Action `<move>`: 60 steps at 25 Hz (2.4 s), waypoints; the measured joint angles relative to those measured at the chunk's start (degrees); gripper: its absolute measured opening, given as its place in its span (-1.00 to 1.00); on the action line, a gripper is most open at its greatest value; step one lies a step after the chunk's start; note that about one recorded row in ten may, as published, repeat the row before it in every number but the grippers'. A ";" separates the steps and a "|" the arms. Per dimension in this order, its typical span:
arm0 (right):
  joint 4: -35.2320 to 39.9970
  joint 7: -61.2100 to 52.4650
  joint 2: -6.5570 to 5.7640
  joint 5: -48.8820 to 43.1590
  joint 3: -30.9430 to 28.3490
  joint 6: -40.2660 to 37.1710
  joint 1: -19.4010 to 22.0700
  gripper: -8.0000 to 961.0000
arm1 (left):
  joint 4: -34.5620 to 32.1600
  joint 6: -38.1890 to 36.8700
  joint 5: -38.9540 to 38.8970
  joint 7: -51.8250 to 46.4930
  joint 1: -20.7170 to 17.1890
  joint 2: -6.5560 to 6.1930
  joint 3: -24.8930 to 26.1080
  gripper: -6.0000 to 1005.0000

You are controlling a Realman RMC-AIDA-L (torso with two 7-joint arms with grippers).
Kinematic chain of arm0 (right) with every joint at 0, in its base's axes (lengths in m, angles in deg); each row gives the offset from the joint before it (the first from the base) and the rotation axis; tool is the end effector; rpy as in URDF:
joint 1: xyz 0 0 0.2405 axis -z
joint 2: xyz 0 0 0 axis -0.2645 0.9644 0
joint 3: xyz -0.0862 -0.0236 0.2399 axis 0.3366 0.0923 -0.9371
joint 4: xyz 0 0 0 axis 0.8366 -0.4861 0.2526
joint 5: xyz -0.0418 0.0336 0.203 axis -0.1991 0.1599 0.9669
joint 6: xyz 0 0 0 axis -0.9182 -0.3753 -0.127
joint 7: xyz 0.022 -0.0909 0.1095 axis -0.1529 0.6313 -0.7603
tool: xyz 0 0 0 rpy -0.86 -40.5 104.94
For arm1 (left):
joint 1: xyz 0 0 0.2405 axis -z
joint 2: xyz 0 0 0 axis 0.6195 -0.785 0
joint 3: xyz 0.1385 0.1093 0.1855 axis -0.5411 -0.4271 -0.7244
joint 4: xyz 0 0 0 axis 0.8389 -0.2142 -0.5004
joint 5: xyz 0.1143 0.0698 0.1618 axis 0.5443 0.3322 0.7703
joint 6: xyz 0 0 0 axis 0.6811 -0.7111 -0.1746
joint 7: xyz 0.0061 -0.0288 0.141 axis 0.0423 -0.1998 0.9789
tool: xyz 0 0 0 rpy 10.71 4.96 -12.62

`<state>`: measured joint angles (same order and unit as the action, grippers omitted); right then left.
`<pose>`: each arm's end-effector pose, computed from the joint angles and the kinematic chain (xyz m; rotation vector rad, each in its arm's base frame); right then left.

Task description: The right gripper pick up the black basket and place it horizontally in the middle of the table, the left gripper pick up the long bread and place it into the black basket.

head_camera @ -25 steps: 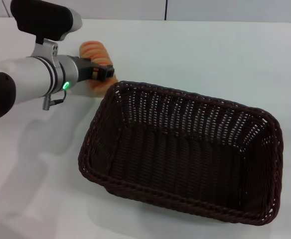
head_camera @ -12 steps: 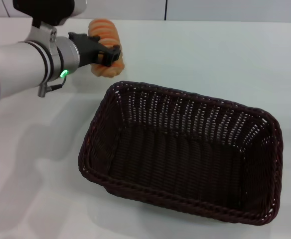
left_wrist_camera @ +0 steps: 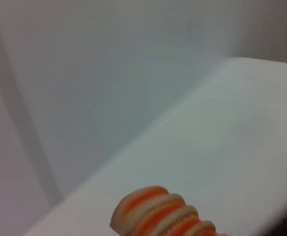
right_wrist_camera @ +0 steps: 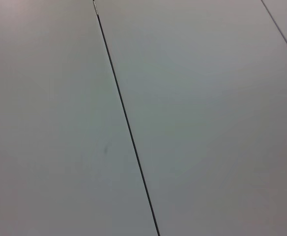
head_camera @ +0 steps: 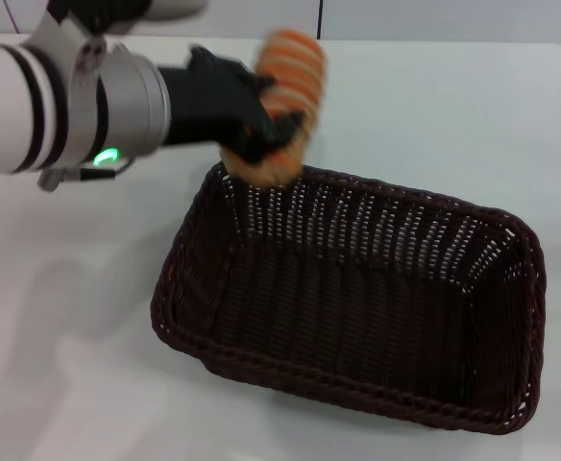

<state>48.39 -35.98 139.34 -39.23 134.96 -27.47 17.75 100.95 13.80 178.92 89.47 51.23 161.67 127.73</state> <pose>0.3621 0.2252 0.0881 -1.1403 0.4844 1.0208 -0.1103 0.3195 0.0099 -2.4320 -0.3874 -0.1226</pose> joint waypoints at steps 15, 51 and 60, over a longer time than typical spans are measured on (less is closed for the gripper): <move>0.05 -0.04 -0.35 -0.05 -0.78 0.23 -0.73 0.75 | -8.78 24.48 -25.13 24.06 2.57 0.04 15.80 -0.09; -12.53 4.42 0.74 -1.88 -2.67 -15.46 -4.48 0.75 | -76.21 -116.80 2.26 -6.79 11.66 -1.46 2.61 0.69; -21.41 12.57 0.82 4.84 -4.76 -18.60 -8.65 0.75 | -87.84 -118.66 7.26 -30.62 11.53 0.04 8.99 0.69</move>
<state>26.98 -23.42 140.16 -34.39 130.19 -46.07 9.10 13.11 -104.86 186.18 58.86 62.77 161.71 136.72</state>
